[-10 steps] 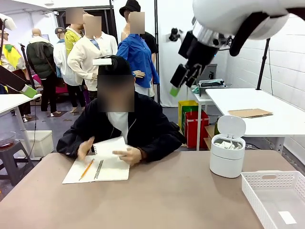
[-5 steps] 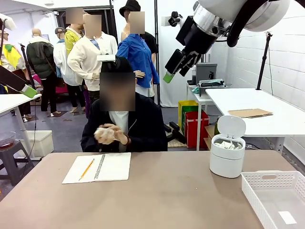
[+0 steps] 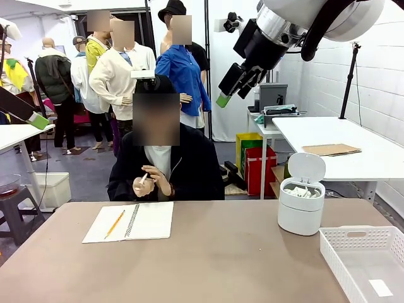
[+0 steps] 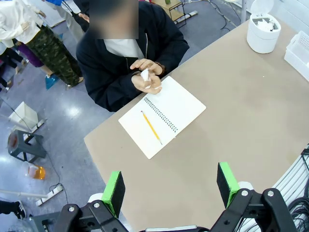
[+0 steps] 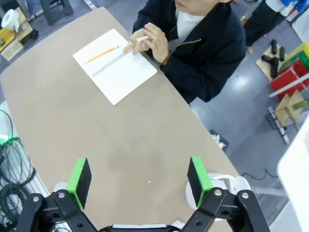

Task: Sort the paper based on its condition.
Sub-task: If a person hands you a paper, place it in the Organizing basket , and if it's crumpled, put it in the Trash can.

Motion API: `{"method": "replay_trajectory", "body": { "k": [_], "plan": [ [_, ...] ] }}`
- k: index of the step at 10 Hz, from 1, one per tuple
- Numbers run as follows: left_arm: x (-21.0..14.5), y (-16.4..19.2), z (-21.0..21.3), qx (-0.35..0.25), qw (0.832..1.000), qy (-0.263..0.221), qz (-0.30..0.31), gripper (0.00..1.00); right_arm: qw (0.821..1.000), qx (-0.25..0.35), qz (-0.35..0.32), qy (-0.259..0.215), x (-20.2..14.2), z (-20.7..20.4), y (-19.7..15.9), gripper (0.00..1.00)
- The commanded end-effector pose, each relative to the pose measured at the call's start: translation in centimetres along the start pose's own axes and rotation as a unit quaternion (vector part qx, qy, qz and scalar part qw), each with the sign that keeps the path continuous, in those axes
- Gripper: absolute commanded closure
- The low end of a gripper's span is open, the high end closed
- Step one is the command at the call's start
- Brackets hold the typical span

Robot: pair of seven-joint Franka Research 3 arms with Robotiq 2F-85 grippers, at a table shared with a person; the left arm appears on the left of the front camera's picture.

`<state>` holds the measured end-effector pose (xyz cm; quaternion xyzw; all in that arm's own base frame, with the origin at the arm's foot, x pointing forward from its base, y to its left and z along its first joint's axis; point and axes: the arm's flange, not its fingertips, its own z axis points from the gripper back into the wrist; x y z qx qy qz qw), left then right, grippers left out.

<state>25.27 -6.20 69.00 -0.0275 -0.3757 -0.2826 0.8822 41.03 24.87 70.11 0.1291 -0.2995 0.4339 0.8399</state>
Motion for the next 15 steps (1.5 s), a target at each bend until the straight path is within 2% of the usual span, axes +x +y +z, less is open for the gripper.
{"method": "replay_trajectory", "body": {
  "k": [1, 15],
  "plan": [
    [0.01, -0.03, 0.04, 0.0, 1.0, 0.0, 0.001, 0.0, 1.0, 0.002, 0.0, 0.001, -0.01, -0.03, 0.06, 0.0],
    [0.01, -0.03, 0.04, 0.0, 1.0, 0.0, 0.001, 0.0, 1.0, 0.002, 0.0, 0.001, -0.01, -0.03, 0.06, 0.0]
  ]
}}
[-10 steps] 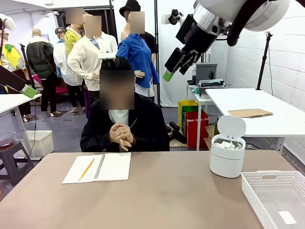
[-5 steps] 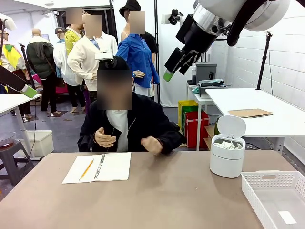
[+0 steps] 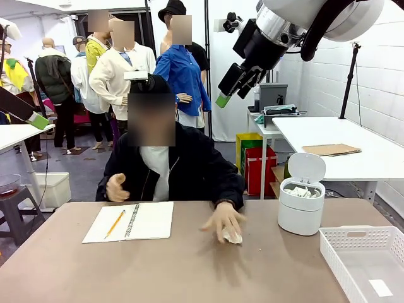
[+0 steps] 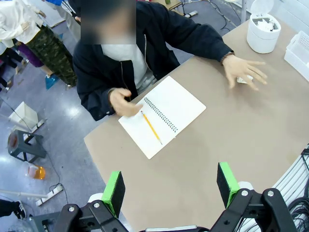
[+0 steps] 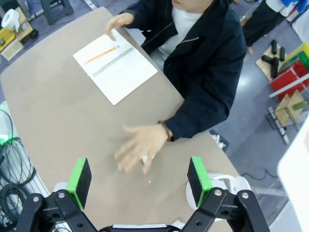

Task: Sort the paper based on its condition.
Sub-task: If a person hands you a paper, place it in the Organizing basket , and if it's crumpled, put it in the Trash can.

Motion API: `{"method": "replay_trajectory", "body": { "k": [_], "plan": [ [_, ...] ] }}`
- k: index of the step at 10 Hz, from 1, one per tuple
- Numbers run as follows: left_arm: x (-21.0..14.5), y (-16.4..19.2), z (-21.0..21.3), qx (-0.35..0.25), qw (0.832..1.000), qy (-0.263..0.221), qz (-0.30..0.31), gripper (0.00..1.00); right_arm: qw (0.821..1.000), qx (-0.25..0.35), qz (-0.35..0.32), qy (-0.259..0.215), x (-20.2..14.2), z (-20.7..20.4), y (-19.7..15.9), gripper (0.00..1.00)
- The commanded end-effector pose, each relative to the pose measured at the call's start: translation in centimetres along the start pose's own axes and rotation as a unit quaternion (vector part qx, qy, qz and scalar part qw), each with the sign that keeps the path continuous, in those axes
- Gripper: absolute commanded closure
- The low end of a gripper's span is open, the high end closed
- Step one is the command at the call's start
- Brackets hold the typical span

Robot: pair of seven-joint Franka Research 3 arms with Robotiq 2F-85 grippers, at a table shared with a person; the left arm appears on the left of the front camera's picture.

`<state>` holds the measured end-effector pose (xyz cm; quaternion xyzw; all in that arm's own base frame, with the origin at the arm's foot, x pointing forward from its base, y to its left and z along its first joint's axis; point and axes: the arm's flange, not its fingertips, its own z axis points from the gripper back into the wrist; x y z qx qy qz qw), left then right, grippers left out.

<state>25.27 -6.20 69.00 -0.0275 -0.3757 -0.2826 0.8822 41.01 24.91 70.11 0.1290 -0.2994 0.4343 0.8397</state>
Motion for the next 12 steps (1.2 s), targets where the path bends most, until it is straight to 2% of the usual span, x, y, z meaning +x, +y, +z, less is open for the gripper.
{"method": "replay_trajectory", "body": {
  "k": [1, 3, 4, 8, 11, 12],
  "plan": [
    [0.0, 0.0, 0.0, 0.0, 1.0, 0.0, 0.001, 0.0, 1.0, 0.002, 0.0, 0.001, 0.0, 0.0, 0.0, 0.0],
    [0.0, 0.0, 0.0, 0.0, 1.0, 0.0, 0.001, 0.0, 1.0, 0.0, 0.0, 0.0, 0.0, 0.0, 0.0, 0.0],
    [0.0, 0.0, 0.0, 0.0, 1.0, 0.0, 0.001, 0.0, 0.999, -0.027, -0.013, 0.025, -0.7, -1.1, -0.2, 0.0],
    [0.0, 0.0, 0.0, 0.0, 1.0, 0.0, 0.001, 0.0, 0.987, -0.031, -0.032, 0.154, -4.4, -7.7, -1.3, 0.0],
    [0.0, 0.0, 0.0, 0.0, 1.0, 0.0, 0.001, 0.0, 0.969, -0.022, -0.064, 0.239, -7.0, -13.7, -1.3, 0.0],
    [0.0, 0.0, 0.0, 0.0, 1.0, 0.0, 0.001, 0.0, 0.963, -0.034, -0.073, 0.256, -7.5, -15.5, -1.4, 0.0]
  ]
}}
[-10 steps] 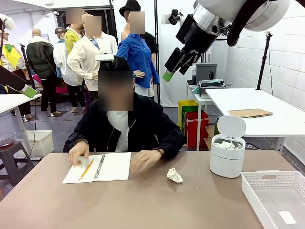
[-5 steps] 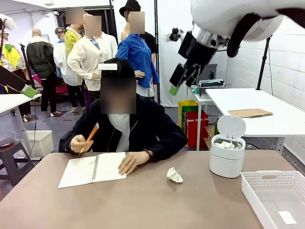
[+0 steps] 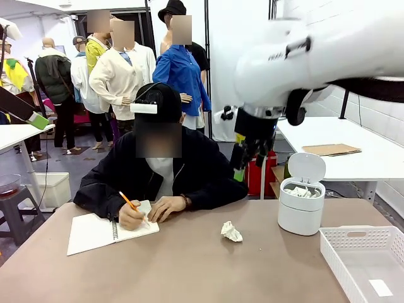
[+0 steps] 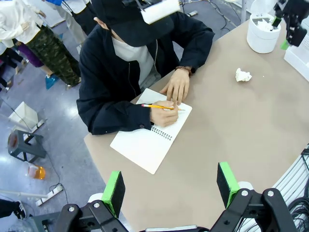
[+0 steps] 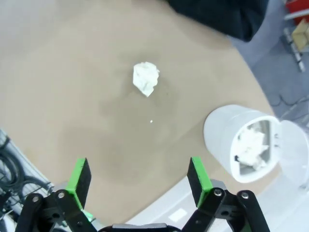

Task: Sort the paper based on its condition.
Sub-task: If a person hands you a paper, place it in the Organizing basket , and if it's crumpled, put it in the Trash can.

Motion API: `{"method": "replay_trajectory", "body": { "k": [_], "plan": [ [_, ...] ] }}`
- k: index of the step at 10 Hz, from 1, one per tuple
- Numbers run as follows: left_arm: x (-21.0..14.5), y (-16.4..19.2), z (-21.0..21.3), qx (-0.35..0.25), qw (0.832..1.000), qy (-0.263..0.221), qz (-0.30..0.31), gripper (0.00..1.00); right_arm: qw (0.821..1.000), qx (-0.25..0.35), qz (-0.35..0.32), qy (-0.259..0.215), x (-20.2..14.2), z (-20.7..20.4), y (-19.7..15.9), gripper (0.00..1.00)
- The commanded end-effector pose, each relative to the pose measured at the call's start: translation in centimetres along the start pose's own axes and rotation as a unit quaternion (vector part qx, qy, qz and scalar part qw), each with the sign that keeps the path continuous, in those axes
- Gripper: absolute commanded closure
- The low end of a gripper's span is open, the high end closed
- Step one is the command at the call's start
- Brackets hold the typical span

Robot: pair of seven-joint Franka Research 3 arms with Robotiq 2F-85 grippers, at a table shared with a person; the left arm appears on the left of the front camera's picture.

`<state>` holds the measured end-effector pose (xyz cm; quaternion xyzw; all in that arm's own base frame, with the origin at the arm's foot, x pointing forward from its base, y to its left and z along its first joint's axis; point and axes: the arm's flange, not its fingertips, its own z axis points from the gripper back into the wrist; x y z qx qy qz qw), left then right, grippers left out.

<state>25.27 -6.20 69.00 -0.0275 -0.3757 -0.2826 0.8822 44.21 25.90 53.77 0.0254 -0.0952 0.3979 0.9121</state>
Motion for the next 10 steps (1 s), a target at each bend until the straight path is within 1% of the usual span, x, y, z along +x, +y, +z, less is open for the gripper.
{"method": "replay_trajectory", "body": {
  "k": [1, 2, 3, 5, 6, 7, 8, 9, 10],
  "plan": [
    [0.0, 0.0, 0.0, 0.0, 1.0, 0.0, 0.001, 0.0, 0.999, -0.034, -0.005, 0.026, 1.0, -2.6, 0.6, 0.0],
    [0.0, 0.0, 0.0, 0.0, 1.0, 0.0, 0.001, 0.0, 0.998, -0.06, 0.004, 0.023, 1.3, -4.7, 1.1, 0.0],
    [0.0, 0.0, 0.0, 0.0, 1.0, 0.0, 0.001, 0.0, 0.998, -0.052, 0.001, 0.022, 1.6, -6.5, 1.3, 0.0],
    [0.0, 0.0, 0.0, 0.0, 1.0, 0.0, 0.001, 0.0, 0.999, -0.047, -0.016, 0.003, 2.9, -9.1, 1.2, 0.0],
    [0.0, 0.0, 0.0, 0.0, 1.0, 0.0, 0.001, 0.0, 0.999, -0.028, -0.018, 0.01, 2.9, -10.1, 1.7, 0.0],
    [0.0, 0.0, 0.0, 0.0, 1.0, 0.0, 0.001, 0.0, 1.0, -0.011, -0.018, 0.0, 2.7, -10.1, 1.8, 0.0],
    [0.0, 0.0, 0.0, 0.0, 1.0, 0.0, 0.001, 0.0, 1.0, -0.009, 0.009, -0.018, 2.7, -7.7, 1.9, 0.0],
    [0.0, 0.0, 0.0, 0.0, 1.0, 0.0, 0.001, 0.0, 1.0, -0.022, -0.007, 0.013, 2.9, -10.1, 1.4, 0.0],
    [0.0, 0.0, 0.0, 0.0, 1.0, 0.0, 0.001, 0.0, 1.0, -0.022, -0.007, 0.013, 2.9, -10.1, 1.4, 0.0]
  ]
}}
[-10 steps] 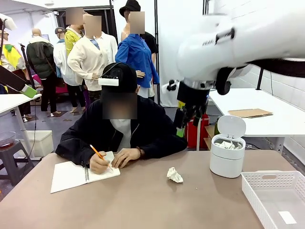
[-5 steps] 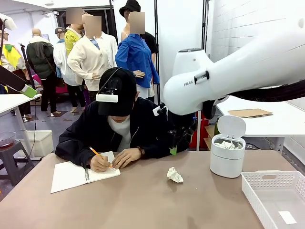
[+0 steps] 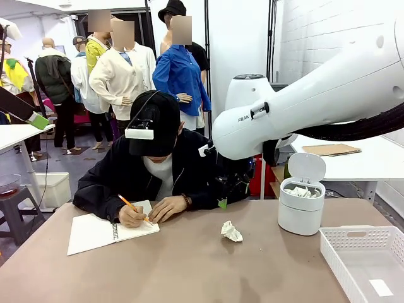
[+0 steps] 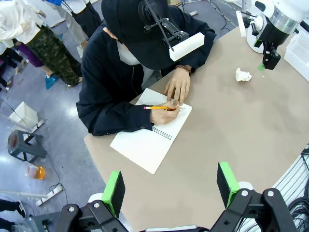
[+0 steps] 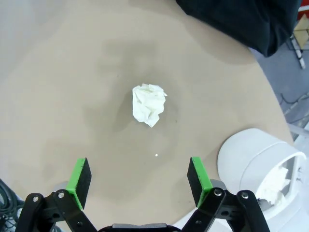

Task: Sort the paper based on its condition.
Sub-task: If a person hands you a paper, place it in the Organizing basket , and if it's crumpled, put it in the Trash can.

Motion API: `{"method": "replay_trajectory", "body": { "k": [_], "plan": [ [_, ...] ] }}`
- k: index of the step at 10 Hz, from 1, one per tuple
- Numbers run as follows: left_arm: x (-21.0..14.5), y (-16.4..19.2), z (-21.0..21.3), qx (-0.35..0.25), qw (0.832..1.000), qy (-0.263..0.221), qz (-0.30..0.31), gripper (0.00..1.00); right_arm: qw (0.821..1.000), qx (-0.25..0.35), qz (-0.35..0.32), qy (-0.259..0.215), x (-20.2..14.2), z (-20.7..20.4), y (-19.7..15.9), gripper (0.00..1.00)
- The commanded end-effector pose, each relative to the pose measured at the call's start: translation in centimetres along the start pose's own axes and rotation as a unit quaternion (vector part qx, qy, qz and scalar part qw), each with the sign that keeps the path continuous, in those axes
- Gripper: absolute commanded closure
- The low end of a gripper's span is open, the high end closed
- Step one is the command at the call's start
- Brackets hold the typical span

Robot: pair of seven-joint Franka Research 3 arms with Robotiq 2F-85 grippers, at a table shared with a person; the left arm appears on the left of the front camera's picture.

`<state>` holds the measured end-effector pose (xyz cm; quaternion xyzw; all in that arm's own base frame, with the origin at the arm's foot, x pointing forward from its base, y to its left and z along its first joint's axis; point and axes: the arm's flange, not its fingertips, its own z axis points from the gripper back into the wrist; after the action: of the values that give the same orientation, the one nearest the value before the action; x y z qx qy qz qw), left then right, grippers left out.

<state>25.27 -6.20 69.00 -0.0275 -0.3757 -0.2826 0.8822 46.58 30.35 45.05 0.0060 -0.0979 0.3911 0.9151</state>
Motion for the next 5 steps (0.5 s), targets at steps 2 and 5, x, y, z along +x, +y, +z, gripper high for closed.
{"method": "replay_trajectory", "body": {
  "k": [2, 5],
  "plan": [
    [0.0, 0.0, 0.0, 0.0, 1.0, 0.0, 0.001, 0.0, 1.0, 0.0, 0.0, 0.0, 0.0, 0.0, 0.0, 0.0],
    [0.0, 0.0, 0.0, 0.0, 1.0, 0.0, 0.001, 0.0, 0.999, -0.01, -0.036, 0.037, 2.1, -6.7, -2.6, 0.0]
  ]
}}
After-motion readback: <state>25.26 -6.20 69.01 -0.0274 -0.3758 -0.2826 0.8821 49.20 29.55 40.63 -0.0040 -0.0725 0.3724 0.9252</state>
